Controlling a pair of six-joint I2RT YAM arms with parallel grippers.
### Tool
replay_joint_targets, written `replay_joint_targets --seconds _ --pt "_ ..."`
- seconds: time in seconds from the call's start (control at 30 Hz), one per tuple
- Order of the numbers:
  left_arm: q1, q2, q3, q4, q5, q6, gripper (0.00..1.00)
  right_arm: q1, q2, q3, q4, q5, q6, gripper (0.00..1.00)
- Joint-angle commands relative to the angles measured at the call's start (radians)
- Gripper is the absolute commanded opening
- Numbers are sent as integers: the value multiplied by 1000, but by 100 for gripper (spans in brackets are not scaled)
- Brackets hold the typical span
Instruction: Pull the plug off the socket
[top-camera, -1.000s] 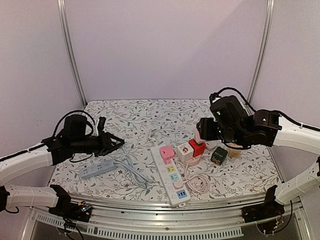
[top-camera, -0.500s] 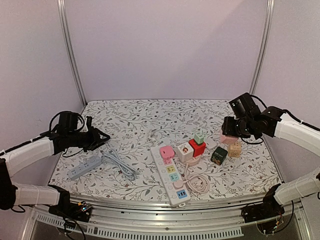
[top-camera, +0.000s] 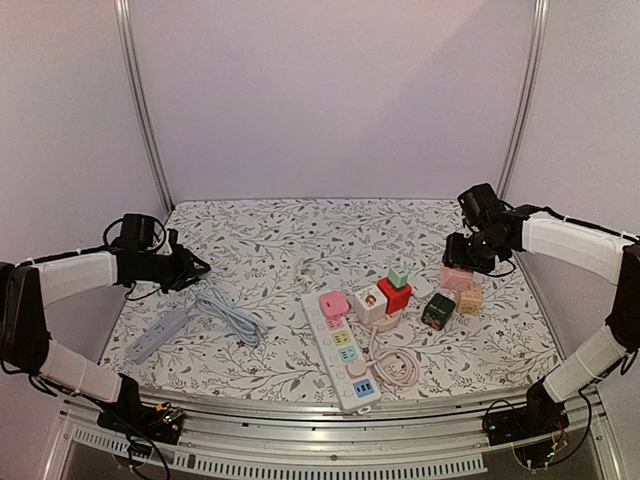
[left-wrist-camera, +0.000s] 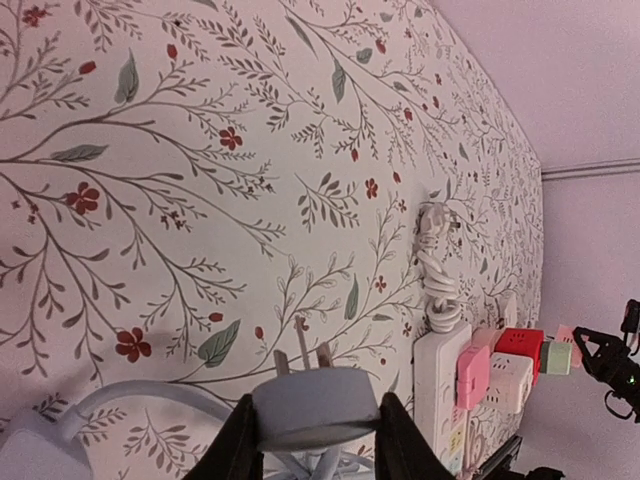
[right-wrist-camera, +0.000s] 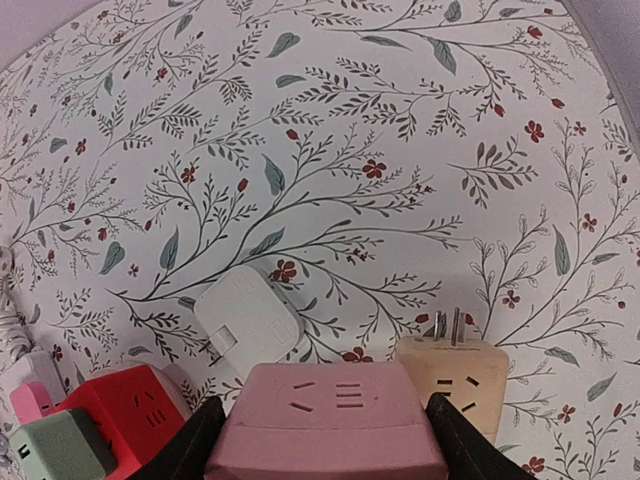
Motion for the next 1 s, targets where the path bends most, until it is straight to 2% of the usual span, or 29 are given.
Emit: replay_joint_targets --seconds 0.0,0.37,0.5,0.67,0.73,0.87,0.97 --pt "39 59 55 36 -24 54 0 -26 64 59 41 -40 -49 2" --pt "53 230 110 46 0 68 0 -59 249 156 43 -62 -93 6" --pt "55 259 109 49 -2 71 6 -62 304 182 43 -77 -96 8" --pt "55 279 115 46 -8 82 20 -66 344 200 41 -77 -96 17" --pt "56 285 116 42 -6 81 30 -68 351 197 42 -75 -89 24" --pt "56 277 108 37 -8 76 46 -72 361 190 43 -81 -76 31" --pt "56 264 104 30 -18 83 59 -73 369 192 43 -86 -76 43"
